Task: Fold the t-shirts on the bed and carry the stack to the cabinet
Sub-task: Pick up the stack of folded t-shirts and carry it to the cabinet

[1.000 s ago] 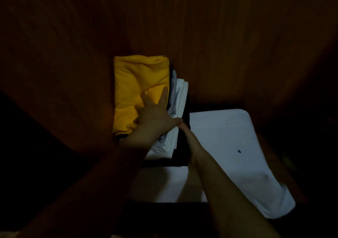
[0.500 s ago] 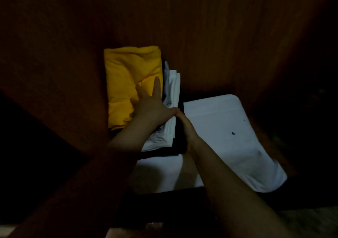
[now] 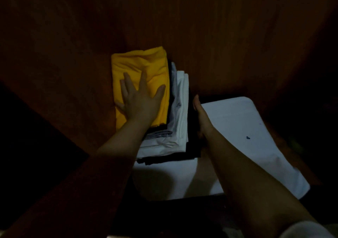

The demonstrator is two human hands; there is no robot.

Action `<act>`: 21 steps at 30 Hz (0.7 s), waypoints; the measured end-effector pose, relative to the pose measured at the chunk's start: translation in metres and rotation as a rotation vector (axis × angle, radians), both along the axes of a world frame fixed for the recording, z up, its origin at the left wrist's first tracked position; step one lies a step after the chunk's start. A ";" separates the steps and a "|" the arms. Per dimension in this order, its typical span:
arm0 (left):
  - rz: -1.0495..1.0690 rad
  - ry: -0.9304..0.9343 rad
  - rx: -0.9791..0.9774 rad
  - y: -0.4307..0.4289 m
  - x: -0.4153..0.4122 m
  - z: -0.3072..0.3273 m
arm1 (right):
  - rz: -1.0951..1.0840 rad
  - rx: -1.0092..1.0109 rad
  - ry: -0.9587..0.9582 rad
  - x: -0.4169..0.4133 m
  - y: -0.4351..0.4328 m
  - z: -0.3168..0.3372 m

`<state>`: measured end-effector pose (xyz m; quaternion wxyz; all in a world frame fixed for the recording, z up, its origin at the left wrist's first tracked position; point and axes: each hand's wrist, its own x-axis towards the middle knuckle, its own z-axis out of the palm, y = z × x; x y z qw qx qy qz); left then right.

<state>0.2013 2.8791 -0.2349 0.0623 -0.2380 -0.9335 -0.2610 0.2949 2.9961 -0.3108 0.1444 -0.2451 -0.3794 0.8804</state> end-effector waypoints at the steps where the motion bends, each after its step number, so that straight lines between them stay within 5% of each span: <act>1: -0.022 -0.027 -0.009 0.001 0.001 -0.003 | -0.009 -0.003 0.014 -0.003 0.000 0.001; 12: -0.148 -0.031 -0.141 0.015 0.026 -0.003 | 0.015 0.029 0.024 -0.014 -0.001 0.004; 21: -0.139 -0.053 -0.220 0.021 0.013 -0.009 | -0.003 0.480 -0.129 -0.012 0.002 0.010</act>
